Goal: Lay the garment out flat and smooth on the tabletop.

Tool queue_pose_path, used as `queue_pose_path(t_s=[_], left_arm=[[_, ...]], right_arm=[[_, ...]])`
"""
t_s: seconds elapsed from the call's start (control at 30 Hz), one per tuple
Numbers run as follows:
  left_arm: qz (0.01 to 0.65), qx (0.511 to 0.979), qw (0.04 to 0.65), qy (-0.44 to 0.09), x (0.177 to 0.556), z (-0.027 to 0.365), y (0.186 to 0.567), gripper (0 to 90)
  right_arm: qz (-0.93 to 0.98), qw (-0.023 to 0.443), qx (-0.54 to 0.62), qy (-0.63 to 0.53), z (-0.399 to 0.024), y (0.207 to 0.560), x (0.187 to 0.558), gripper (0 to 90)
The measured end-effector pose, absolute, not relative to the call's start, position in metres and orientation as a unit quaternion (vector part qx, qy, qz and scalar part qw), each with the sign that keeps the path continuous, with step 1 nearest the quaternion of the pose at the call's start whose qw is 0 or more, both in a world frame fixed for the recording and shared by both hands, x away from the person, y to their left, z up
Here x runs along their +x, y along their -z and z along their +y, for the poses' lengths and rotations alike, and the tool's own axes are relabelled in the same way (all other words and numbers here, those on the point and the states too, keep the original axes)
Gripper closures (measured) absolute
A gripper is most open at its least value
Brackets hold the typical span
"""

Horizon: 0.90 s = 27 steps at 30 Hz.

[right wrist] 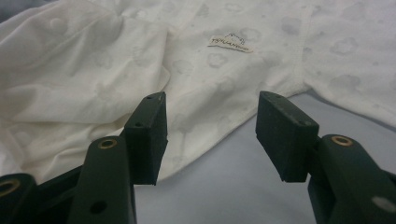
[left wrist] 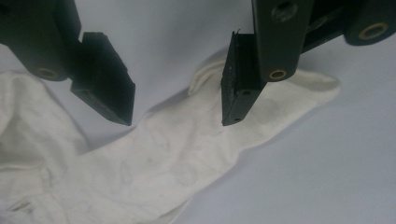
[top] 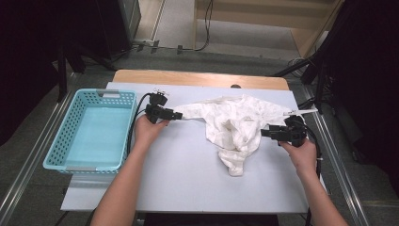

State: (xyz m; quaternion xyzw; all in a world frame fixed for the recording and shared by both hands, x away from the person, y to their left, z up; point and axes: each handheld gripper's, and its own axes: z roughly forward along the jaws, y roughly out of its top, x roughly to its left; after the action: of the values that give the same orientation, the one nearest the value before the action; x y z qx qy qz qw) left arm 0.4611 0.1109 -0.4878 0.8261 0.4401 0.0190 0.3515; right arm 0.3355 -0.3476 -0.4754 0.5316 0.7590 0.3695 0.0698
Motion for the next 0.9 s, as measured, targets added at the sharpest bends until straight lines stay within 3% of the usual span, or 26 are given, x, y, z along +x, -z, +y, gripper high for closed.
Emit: queue_pose_path(t_s=[0.13, 0.23, 0.33, 0.53, 0.9], left_arm=[[0.442, 0.825, 0.351, -0.039, 0.461, 0.111, 0.495, 56.3], [0.445, 0.824, 0.344, -0.069, 0.456, 0.112, 0.497, 73.6], [0.451, 0.823, 0.338, -0.069, 0.456, 0.113, 0.496, 84.1], [0.452, 0.821, 0.345, -0.044, 0.453, 0.111, 0.486, 85.6], [0.409, 0.822, 0.393, -0.051, 0.423, 0.109, 0.442, 84.6]], right_arm=[[0.756, 0.067, 0.531, -0.376, -0.348, 0.473, 0.326, 42.0], [0.756, 0.067, 0.528, -0.381, -0.348, 0.471, 0.316, 42.0], [0.756, 0.064, 0.526, -0.384, -0.347, 0.470, 0.305, 42.1], [0.760, 0.058, 0.520, -0.385, -0.344, 0.470, 0.297, 42.2], [0.762, 0.054, 0.517, -0.387, -0.343, 0.473, 0.299, 42.3]])
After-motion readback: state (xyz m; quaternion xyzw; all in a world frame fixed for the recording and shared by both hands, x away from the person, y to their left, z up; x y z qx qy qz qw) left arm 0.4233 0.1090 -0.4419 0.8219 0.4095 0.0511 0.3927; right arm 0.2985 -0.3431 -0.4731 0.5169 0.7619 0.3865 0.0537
